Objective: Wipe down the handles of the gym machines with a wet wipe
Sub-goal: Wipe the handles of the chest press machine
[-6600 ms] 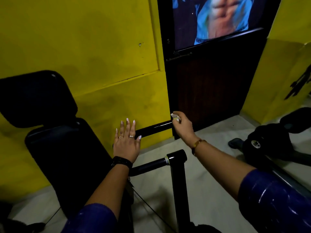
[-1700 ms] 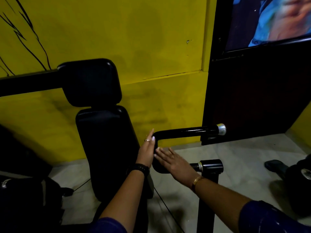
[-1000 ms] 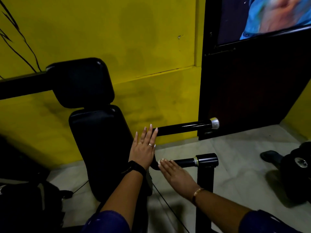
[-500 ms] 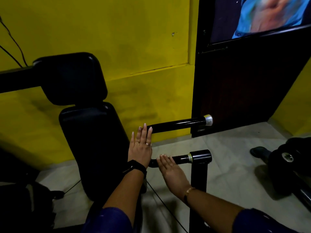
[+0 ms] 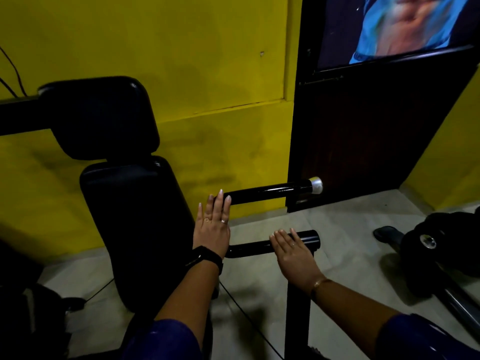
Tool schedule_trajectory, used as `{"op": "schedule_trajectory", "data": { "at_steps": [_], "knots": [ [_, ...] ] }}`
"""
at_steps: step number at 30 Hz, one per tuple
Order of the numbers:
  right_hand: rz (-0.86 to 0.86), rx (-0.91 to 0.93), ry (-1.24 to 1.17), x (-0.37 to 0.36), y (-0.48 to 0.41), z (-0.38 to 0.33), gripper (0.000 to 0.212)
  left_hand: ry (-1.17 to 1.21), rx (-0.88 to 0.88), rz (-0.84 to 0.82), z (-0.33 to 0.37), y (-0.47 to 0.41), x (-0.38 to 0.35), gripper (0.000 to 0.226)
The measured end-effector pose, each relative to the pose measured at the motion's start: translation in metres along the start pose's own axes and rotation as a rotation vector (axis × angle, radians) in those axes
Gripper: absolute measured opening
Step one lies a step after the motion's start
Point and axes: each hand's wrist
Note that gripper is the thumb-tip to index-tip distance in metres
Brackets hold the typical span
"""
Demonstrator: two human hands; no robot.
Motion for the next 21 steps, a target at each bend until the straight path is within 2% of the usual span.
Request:
{"op": "schedule_trajectory", "data": {
  "at_steps": [2, 4, 7, 10, 12, 17, 18, 21],
  "knots": [
    [-0.016, -0.078, -0.028, 0.004, -0.010, -0.009, 0.043, 0.042, -0.005, -0.004, -0.001, 0.001, 0.000, 0.086],
    [-0.022, -0.139, -0.082, 0.007, -0.015, -0.014, 0.046, 0.034, -0.009, -0.025, -0.002, 0.002, -0.001, 0.082],
    [0.039, -0.117, -0.103, 0.002, 0.000, -0.012, 0.047, 0.047, -0.007, -0.025, -0.001, 0.003, -0.002, 0.082],
    [0.066, -0.087, -0.102, -0.003, 0.020, -0.007, 0.063, 0.061, -0.001, -0.009, 0.000, 0.002, 0.001, 0.082],
    [0.061, -0.075, -0.094, -0.002, 0.026, -0.006, 0.064, 0.065, -0.008, -0.006, -0.001, 0.002, 0.001, 0.082],
    [0.042, -0.268, -0.189, 0.004, 0.014, -0.045, 0.059, 0.031, 0.008, -0.032, 0.001, 0.003, -0.001, 0.094],
    [0.039, -0.269, -0.209, 0.007, 0.009, -0.057, 0.057, 0.007, 0.015, -0.050, 0.001, 0.003, -0.002, 0.097],
    [-0.010, -0.168, -0.339, 0.016, -0.010, -0.094, 0.072, 0.030, 0.021, -0.044, 0.001, 0.003, -0.003, 0.098]
  ]
}}
Point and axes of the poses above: each hand's wrist, its own y-axis away from the middle knuckle, its own x-axis out of the back of the hand, z = x × y, and after that the axes turned 7 degrees about -x, right-handed
